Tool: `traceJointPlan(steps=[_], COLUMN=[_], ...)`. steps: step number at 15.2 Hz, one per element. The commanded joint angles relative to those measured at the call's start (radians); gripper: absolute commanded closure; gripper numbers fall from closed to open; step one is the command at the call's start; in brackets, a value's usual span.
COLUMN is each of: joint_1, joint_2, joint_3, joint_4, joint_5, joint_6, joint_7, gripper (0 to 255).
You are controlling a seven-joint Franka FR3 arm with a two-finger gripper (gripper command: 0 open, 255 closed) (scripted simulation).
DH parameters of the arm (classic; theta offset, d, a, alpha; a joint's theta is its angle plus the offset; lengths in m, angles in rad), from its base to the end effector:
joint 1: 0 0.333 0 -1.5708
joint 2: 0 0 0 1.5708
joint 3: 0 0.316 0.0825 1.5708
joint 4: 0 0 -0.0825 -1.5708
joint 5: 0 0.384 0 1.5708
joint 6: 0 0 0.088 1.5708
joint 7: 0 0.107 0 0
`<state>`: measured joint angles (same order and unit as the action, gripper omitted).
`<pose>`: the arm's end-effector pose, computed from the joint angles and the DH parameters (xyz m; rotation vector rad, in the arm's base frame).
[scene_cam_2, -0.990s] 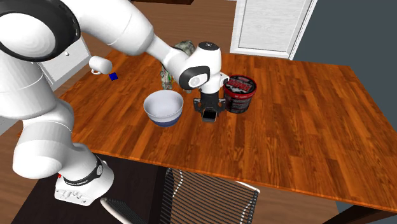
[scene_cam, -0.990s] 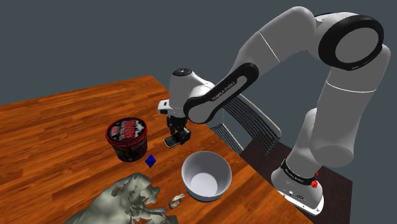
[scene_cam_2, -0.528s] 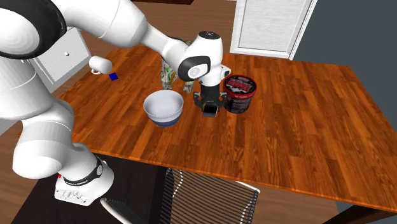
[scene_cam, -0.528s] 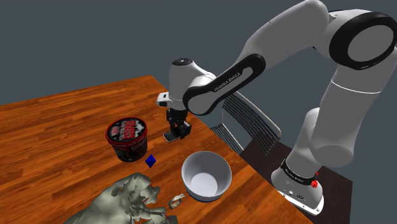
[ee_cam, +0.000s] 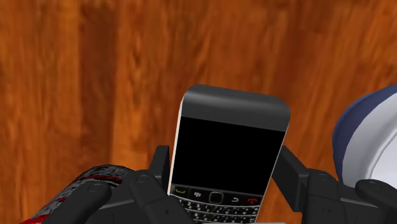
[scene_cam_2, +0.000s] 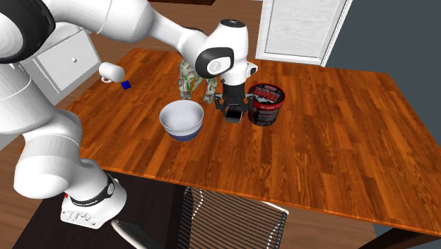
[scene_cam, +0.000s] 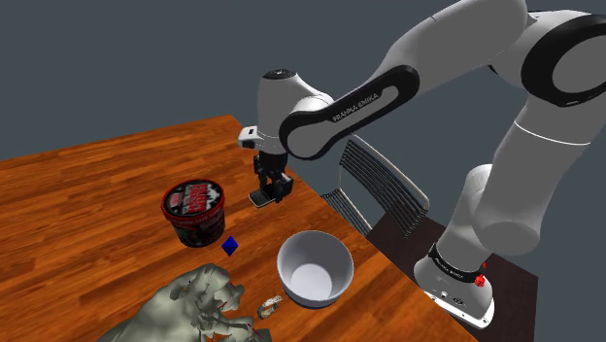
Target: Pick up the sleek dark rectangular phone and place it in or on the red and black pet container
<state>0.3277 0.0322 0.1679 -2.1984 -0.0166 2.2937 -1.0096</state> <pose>0.4763 0.2568 0.3750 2.2640 2.1422 0.0929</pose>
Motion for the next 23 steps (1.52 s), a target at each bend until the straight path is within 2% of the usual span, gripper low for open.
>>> traceJointPlan(steps=[1,12,18,23], joint_1=[0.001,0.000,0.029,0.071], joint_2=[-0.012,-0.070,0.161,0.372], joint_3=[0.001,0.000,0.020,0.023], joint_4=[0.017,0.093,0.389,0.695], joint_5=[0.003,0.016,-0.035,-0.077], joint_6=[-0.028,-0.162,-0.233,-0.331], joint_7=[0.000,-0.010,0.058,0.100], gripper=[255,255,255,255])
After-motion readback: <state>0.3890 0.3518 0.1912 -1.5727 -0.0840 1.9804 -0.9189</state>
